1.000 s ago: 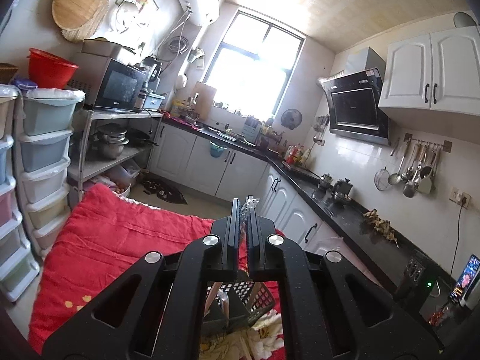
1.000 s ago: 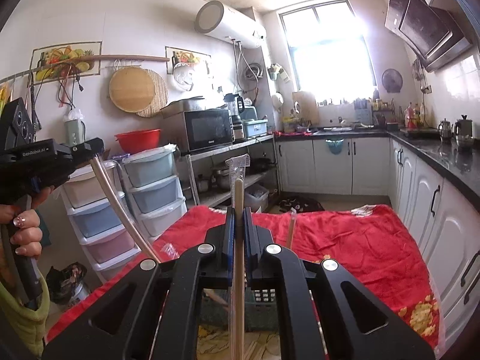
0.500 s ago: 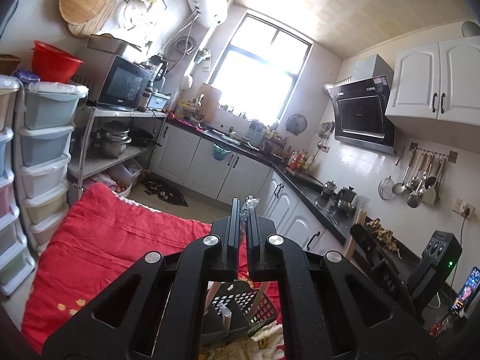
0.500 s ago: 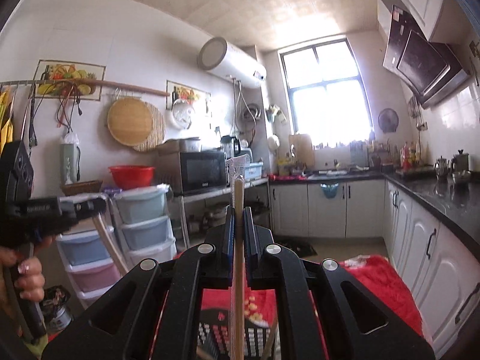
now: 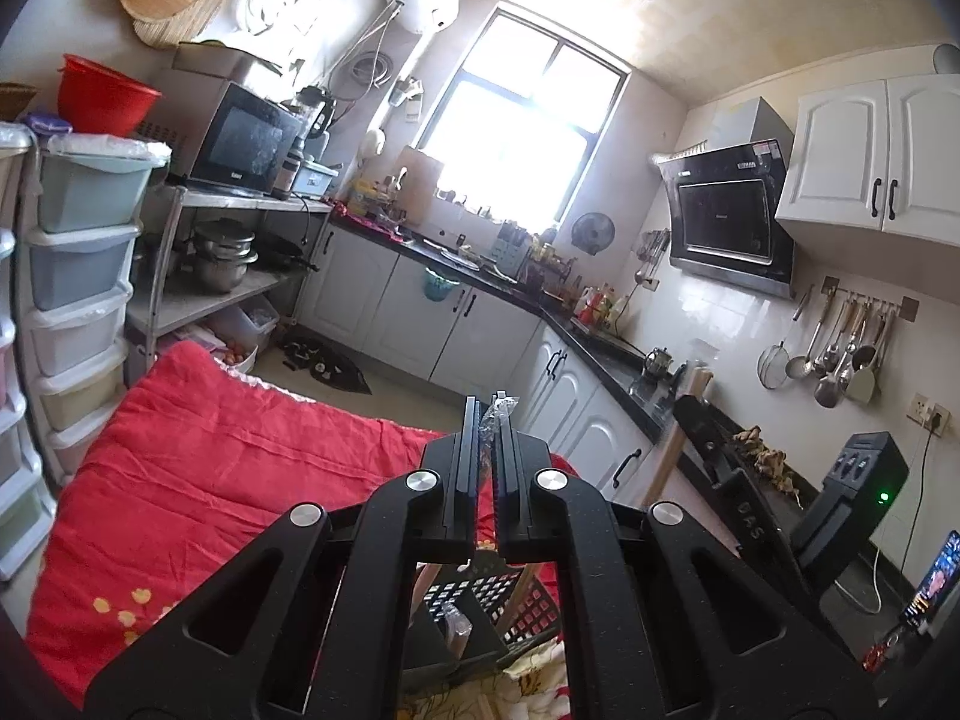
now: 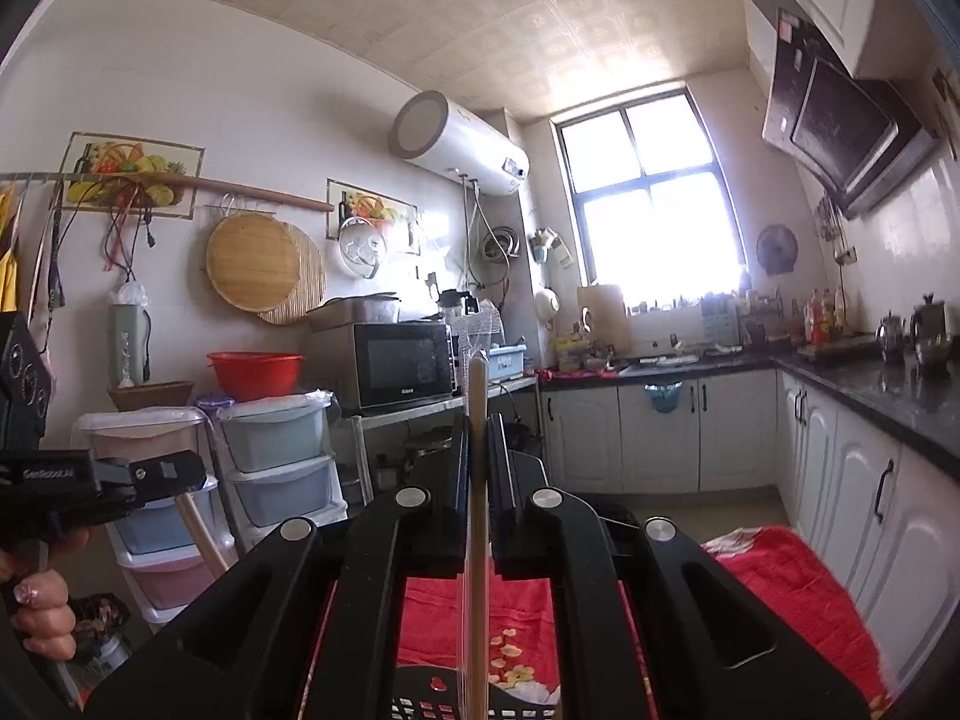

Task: Organize utensils
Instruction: 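Lower both chopsticks into the mesh basket and open both tools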

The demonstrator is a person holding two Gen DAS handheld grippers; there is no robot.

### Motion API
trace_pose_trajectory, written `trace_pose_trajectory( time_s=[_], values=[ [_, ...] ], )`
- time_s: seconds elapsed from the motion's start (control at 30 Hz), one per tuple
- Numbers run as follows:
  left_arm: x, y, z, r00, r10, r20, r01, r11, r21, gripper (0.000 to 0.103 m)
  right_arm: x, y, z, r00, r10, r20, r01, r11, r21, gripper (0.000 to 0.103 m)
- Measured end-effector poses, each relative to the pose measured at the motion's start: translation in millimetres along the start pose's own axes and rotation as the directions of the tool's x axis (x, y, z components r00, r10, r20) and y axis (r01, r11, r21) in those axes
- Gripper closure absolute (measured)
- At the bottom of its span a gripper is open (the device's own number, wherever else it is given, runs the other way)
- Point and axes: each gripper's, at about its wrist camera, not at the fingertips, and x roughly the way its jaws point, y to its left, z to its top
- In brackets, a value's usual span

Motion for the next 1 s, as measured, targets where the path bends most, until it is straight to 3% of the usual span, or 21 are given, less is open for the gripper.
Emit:
trace_pose_trajectory(
  time_s=[0.5, 1.0],
  values=[
    [22, 10, -32, 0.997, 0.032, -0.065, -0.031, 0.999, 0.01, 0.102, 28, -11, -53, 0.996, -0.08, -0.034, 0.08, 0.997, 0.001, 0.097],
    [37, 9, -53, 0.991, 0.056, -0.121, -0.053, 0.998, 0.027, 0.102, 26, -9, -78, 0.995, -0.075, -0.07, 0.076, 0.997, 0.014, 0.097]
  ],
)
